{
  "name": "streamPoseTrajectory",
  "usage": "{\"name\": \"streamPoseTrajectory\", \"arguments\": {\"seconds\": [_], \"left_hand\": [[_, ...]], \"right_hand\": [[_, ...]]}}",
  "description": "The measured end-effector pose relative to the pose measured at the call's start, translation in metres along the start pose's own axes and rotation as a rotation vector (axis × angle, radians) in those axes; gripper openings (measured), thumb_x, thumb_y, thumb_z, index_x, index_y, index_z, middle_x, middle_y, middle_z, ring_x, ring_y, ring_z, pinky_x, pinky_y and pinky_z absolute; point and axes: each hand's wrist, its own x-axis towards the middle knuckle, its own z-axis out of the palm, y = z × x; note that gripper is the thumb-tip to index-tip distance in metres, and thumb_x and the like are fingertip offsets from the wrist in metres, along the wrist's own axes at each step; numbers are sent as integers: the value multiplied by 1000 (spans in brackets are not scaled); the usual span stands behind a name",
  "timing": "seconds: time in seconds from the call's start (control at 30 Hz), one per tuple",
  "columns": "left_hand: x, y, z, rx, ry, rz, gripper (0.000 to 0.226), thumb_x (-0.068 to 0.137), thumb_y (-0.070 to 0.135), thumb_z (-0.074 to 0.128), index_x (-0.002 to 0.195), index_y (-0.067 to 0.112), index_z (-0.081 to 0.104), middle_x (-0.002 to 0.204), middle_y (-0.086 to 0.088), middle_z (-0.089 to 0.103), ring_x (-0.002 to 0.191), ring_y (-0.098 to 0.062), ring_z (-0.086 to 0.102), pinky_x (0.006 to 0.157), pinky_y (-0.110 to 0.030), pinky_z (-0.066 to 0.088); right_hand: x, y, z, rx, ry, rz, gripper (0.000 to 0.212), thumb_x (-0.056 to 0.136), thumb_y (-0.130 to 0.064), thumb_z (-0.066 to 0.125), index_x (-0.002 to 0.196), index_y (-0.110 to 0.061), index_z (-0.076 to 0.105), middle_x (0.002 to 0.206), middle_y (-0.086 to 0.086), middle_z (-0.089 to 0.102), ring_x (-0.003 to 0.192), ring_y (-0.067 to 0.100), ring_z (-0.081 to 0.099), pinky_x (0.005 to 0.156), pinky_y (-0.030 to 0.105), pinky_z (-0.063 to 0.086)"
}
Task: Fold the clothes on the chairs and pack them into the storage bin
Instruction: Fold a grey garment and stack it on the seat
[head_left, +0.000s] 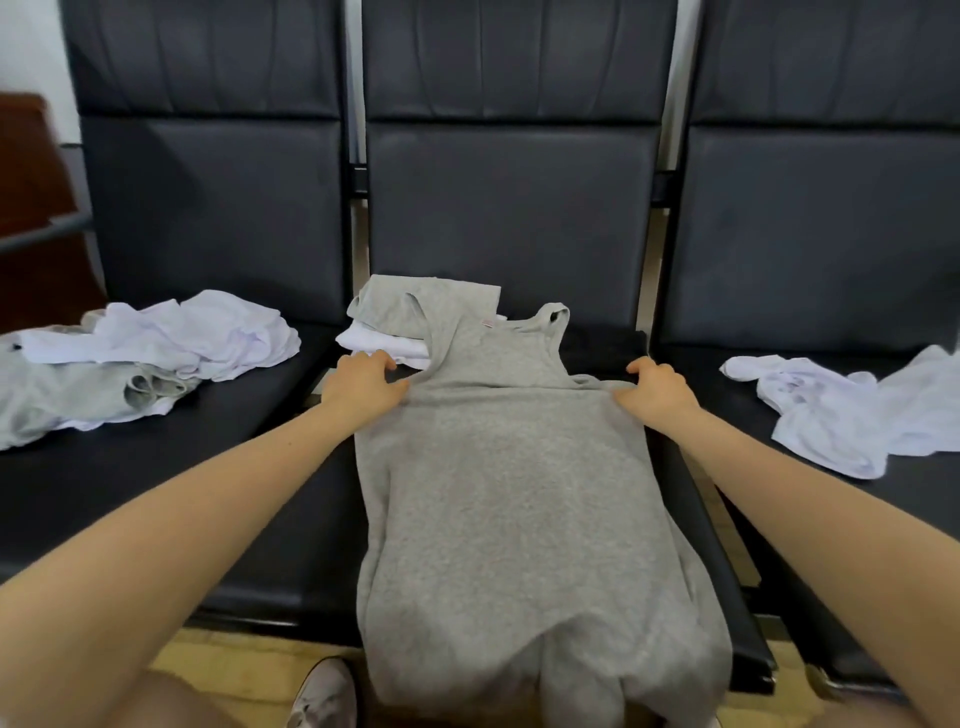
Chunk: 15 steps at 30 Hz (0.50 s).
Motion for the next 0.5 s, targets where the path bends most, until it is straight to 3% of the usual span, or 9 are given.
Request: {"name": "streamPoseTrajectory", "arguments": {"seconds": [0.1,0.13,0.2,0.27,0.37,0.43,0.5], "left_hand": [[-23,7,-21,-64,-86,-17,30,87,41,55,101,15,61,104,-4,63,99,-24,59,85,-37,48],[-37,8,-27,-52,-131,-18,27,87,41,55,94,15,60,100,-3,63,96,-23,60,84,-36,47],[-63,9,-33,5,-191,-10,31,89,45,53,89,15,59,98,-3,63,96,-22,59,82,-31,45],[-93,7,-33,85,-231,-4,47,90,53,48,102,11,64,103,-3,63,102,-24,59,80,-29,44],[-137,5,-27,150,-350,-47,64,89,62,43,121,11,61,122,-6,61,113,-25,57,85,-30,45],[-161,10,-23,206,-419,-26,58,90,58,46,119,10,61,122,-8,60,113,-26,56,82,-30,44],[-174,13,-18,220,-401,-3,44,92,48,48,105,9,65,114,-10,62,104,-26,58,80,-30,44]], "right_hand": [[-29,-5,-20,-73,-60,-46,46,89,-27,58,131,-10,49,124,13,54,110,29,55,82,34,46],[-41,-6,-26,-97,-89,-71,37,88,-27,59,120,-8,55,114,12,58,102,28,57,78,33,46],[-66,-8,-37,-123,-153,-96,20,88,-27,60,81,-8,58,82,9,59,75,24,57,64,30,43],[-96,-7,-44,-136,-209,-85,37,88,-31,61,59,-13,46,60,3,49,55,20,50,53,27,41],[-143,2,-47,-266,-264,-56,46,89,-41,59,57,-12,44,54,3,49,48,17,48,52,27,41],[-168,14,-39,-309,-318,-30,48,88,-47,60,60,-12,45,57,4,51,49,17,48,50,26,41],[-183,24,-28,-190,-413,-13,45,88,-45,62,62,-14,41,62,1,47,51,15,44,47,23,39]]}}
